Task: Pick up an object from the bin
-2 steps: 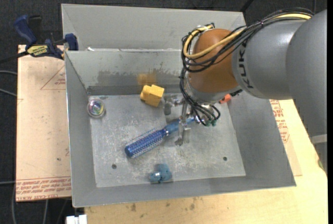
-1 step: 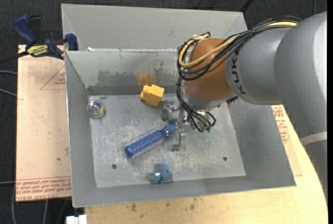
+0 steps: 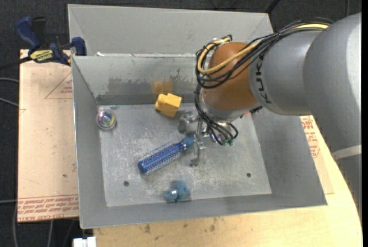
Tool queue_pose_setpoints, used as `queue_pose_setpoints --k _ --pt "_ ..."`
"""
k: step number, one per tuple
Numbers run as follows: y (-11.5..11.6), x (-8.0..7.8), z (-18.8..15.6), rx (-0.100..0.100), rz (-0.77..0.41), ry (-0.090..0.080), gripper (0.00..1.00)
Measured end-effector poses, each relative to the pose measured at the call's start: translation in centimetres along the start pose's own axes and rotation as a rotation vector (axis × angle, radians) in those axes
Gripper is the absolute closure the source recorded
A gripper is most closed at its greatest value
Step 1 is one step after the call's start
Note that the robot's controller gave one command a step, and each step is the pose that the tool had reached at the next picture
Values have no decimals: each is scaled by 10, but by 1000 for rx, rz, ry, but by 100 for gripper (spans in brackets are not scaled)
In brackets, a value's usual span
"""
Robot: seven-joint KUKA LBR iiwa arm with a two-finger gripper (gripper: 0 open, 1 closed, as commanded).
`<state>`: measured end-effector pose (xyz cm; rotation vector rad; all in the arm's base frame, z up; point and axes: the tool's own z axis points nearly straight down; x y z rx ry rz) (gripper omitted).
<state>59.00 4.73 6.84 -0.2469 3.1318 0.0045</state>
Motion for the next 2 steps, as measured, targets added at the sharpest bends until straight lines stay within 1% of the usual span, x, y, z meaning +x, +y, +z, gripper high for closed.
queue_pose_setpoints --k 1,2 --pt "0 0 -1 0 -1 -1 100" --pt "1 -3 -127 3 -3 -10 100"
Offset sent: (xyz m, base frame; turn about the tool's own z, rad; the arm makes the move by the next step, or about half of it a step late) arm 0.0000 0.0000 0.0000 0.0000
